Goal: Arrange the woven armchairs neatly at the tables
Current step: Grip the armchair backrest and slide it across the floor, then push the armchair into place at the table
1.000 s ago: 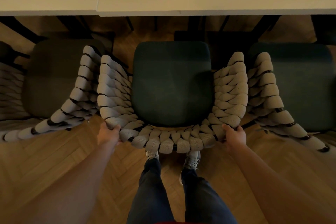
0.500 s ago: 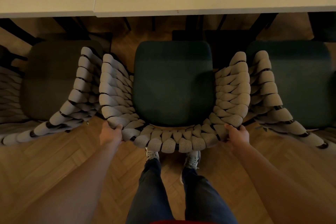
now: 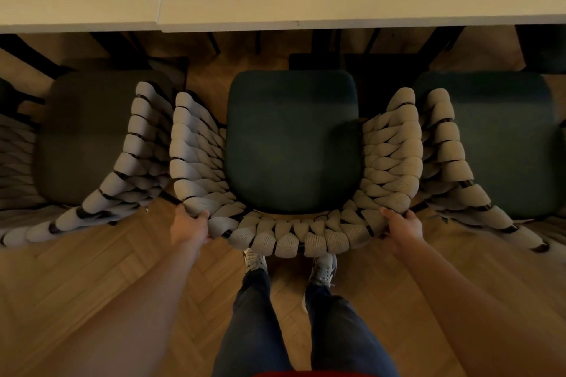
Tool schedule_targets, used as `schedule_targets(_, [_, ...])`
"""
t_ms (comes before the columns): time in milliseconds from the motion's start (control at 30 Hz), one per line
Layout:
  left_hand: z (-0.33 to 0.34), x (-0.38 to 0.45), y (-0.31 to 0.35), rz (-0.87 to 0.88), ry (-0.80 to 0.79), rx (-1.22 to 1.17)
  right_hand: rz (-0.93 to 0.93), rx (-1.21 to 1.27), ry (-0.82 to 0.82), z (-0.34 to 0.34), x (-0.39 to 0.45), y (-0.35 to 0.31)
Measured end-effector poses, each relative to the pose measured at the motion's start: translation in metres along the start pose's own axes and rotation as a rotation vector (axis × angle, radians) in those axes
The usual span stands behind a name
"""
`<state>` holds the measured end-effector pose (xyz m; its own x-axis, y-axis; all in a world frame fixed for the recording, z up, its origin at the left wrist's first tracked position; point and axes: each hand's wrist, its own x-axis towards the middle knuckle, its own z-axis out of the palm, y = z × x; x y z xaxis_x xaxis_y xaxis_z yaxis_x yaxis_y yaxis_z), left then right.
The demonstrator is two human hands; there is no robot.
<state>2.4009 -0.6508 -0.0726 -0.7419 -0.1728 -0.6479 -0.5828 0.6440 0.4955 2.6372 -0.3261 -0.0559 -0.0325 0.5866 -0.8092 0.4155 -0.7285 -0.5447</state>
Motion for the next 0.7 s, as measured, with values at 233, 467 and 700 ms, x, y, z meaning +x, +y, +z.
schedule_targets(233, [-0.028,-0.011,0.0,0.022,-0.105,0.023,-0.05,-0.04,0.042,0.009,-0.018,0.017])
schedule_targets(467, [-0.074,-0.01,-0.024,0.107,-0.202,-0.058,-0.039,-0.079,0.155,0.04,-0.06,0.051])
schedule_targets(700, [-0.143,0.025,-0.071,0.058,-0.25,-0.187,-0.052,-0.051,0.21,0.104,-0.135,0.116])
